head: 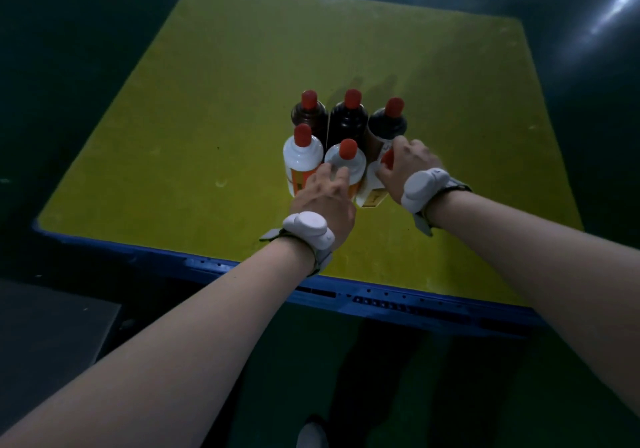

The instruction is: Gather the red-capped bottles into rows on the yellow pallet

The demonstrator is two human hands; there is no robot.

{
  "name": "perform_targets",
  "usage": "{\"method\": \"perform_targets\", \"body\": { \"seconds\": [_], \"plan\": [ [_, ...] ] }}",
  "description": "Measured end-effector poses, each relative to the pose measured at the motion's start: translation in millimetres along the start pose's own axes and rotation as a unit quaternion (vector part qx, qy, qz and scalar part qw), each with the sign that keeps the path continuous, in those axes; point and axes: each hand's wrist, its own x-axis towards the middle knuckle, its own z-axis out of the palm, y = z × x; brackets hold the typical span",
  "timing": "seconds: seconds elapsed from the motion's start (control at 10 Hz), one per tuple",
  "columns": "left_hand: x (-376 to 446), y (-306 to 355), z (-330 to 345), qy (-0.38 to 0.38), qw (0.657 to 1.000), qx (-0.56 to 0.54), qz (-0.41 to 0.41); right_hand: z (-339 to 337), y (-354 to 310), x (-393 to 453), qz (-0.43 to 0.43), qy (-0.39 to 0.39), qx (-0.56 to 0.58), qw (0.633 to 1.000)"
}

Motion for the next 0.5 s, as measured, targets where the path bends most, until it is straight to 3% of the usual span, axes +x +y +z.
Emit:
{"method": "perform_targets", "body": {
  "seconds": [0.3,0.5],
  "plan": [
    [-1,1,-6,-0.048,0.998,0.017,-0.025,-5,-3,-2,0.003,0.018,-0.012,1.0],
    [3,6,-42,-0.018,0.999,0.043,0.007,-50,-18,-21,-0.016,-0.001,-0.029,0.999]
  ]
}}
